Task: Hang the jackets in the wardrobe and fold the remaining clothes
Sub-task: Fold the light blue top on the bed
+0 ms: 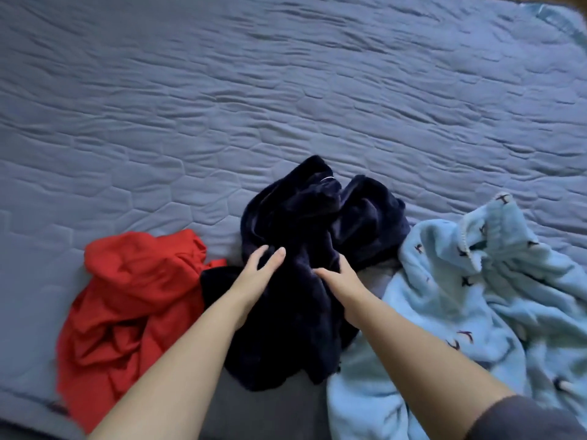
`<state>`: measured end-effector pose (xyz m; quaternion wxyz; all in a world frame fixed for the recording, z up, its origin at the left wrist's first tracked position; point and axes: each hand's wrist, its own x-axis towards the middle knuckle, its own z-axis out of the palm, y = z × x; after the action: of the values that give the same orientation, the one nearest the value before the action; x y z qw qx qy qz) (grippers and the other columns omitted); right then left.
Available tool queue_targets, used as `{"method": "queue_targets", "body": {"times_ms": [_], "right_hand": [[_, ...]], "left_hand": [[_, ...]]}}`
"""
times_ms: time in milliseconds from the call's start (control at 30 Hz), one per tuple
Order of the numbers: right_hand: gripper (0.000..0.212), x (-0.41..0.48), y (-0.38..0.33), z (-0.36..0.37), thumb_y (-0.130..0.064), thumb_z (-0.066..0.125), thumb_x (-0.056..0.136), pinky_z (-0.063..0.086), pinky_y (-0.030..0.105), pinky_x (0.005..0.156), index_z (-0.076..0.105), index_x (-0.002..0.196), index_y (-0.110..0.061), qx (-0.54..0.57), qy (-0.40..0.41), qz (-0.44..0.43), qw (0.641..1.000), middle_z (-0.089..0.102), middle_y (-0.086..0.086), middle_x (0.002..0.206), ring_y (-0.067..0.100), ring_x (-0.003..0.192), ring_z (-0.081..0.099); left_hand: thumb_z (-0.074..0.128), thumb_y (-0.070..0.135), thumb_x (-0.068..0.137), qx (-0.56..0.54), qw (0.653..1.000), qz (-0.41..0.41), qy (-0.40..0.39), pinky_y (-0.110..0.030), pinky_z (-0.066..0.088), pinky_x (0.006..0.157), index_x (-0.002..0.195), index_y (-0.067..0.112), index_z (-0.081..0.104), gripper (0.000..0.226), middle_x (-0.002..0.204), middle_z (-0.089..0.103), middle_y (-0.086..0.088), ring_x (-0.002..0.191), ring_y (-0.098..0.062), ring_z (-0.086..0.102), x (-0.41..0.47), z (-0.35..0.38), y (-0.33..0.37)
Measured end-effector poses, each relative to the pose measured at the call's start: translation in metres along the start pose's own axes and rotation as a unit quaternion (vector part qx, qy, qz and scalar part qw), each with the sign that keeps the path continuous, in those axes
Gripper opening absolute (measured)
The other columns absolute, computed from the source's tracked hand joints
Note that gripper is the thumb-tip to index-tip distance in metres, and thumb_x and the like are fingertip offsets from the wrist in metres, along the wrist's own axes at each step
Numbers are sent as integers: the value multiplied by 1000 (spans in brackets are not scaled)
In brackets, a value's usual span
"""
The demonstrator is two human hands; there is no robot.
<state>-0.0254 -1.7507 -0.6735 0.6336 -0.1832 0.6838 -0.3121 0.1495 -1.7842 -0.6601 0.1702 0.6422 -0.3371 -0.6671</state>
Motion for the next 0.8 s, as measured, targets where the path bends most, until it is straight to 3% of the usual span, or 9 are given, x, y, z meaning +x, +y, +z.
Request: {"method": "queue_targets", "body": {"times_ms": [100, 167, 300, 367, 467, 567, 633, 700, 800], "right_hand": [[31, -19, -21, 22, -7, 62, 78, 55, 30, 73, 63, 100, -29, -12, -24, -23, 999, 73, -1, 92, 17, 90, 69], [26, -36, -52, 49, -4, 63, 78, 55, 34, 83, 64, 92, -26, -18, -50, -67, 996, 72, 2, 92, 20, 94, 67], [24, -73, -124, 138, -5, 65, 80, 50, 27, 80, 63, 94, -25, -24, -132, -157, 978, 69, -2, 89, 14, 90, 64], [29, -93, -152, 185, -6, 62, 83, 51, 25, 80, 61, 107, -24, -7, -177, -172, 969, 68, -1, 97, 12, 92, 64], [53, -117, -162, 231, -10, 58, 87, 49, 30, 95, 47, 137, -25, -14, -230, -174, 957, 61, -1, 118, 12, 106, 59], [55, -128, -140, 222, -18, 58, 87, 44, 28, 93, 46, 140, -28, -118, -187, -173, 960, 54, -10, 101, 9, 94, 50], [42, -128, -116, 184, -14, 56, 87, 44, 19, 74, 58, 129, -21, -157, -166, -161, 960, 54, -15, 81, 0, 71, 51], [32, -125, -87, 130, -8, 53, 87, 41, 14, 55, 65, 116, -14, -203, -132, -129, 962, 62, -7, 79, -4, 52, 49], [28, -124, -36, 28, -7, 51, 87, 44, 17, 59, 67, 108, -17, -275, -41, -78, 957, 69, 7, 101, 11, 74, 62]], "left_hand": [[63, 68, 69, -16, 1000, 17, 4, -18, 47, 90, 109, 37, 63, 51, 118, 65, 7, 101, 0, 62, -16, -15, 9], [64, 55, 81, -23, 998, 36, 51, -23, 50, 89, 107, 32, 64, 35, 111, 69, 3, 97, -6, 65, -34, -38, 26], [64, 49, 84, -45, 976, 99, 187, -33, 50, 89, 111, 25, 59, 36, 109, 68, -3, 96, -15, 64, -84, -117, 86], [58, 54, 86, 47, 955, 107, 274, -37, 45, 96, 123, 27, 52, 46, 121, 62, -5, 107, -21, 59, -106, -162, 113], [39, 57, 94, 261, 904, -15, 337, -48, 18, 115, 152, 29, 13, 70, 158, 16, -13, 144, -33, 17, -126, -208, 124], [38, 51, 96, 343, 886, -94, 297, -50, 8, 117, 153, 26, 0, 73, 161, -4, -10, 147, -31, -4, -137, -205, 101], [46, 41, 95, 373, 883, -62, 277, -45, 16, 116, 152, 18, 14, 69, 160, 10, -13, 146, -33, 10, -139, -178, 75], [53, 31, 91, 384, 890, -32, 245, -40, 27, 113, 145, 12, 32, 61, 152, 32, -15, 139, -33, 28, -141, -139, 48], [57, 25, 89, 391, 908, -23, 148, -33, 34, 105, 134, 12, 46, 47, 138, 47, -15, 127, -31, 43, -141, -57, 4]]}}
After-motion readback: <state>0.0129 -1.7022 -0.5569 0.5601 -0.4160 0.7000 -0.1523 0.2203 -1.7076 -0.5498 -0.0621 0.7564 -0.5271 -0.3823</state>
